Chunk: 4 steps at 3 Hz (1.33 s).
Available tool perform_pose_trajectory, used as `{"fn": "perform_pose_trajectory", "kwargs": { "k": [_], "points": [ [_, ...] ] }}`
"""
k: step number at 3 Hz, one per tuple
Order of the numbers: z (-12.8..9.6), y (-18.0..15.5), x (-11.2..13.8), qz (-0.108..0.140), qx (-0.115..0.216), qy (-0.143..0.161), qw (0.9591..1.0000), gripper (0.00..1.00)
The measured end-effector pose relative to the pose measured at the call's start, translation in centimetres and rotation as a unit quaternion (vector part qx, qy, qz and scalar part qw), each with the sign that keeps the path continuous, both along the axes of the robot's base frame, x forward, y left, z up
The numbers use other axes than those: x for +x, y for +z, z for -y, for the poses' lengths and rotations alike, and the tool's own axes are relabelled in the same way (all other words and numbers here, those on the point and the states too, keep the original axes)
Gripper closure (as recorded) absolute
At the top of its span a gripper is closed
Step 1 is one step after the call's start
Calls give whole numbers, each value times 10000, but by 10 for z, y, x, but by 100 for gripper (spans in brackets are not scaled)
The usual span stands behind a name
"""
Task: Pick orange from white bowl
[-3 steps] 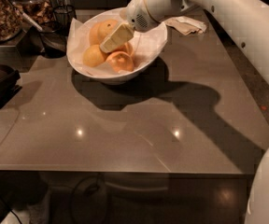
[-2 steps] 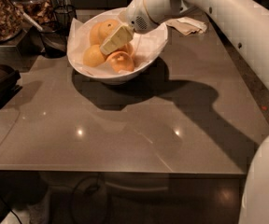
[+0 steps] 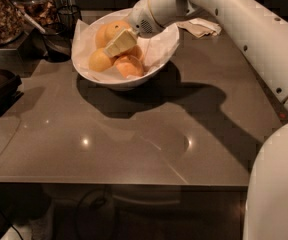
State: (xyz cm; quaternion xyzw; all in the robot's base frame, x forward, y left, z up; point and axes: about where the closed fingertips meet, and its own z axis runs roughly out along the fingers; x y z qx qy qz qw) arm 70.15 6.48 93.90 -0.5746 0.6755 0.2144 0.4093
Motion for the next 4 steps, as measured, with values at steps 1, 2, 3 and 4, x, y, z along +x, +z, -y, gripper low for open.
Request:
{"fn": "perform_pose_trajectory", "kwargs": {
  "k": [1,2,3,4],
  "points": [
    [-3,1,0,49,55,83,9999,61],
    [-4,1,0,51,57,84,9999,85],
    [-9,14,-4,140,236,202,9994,100],
    [-13,39,-17,312,594,401,9969,100]
  ]
}}
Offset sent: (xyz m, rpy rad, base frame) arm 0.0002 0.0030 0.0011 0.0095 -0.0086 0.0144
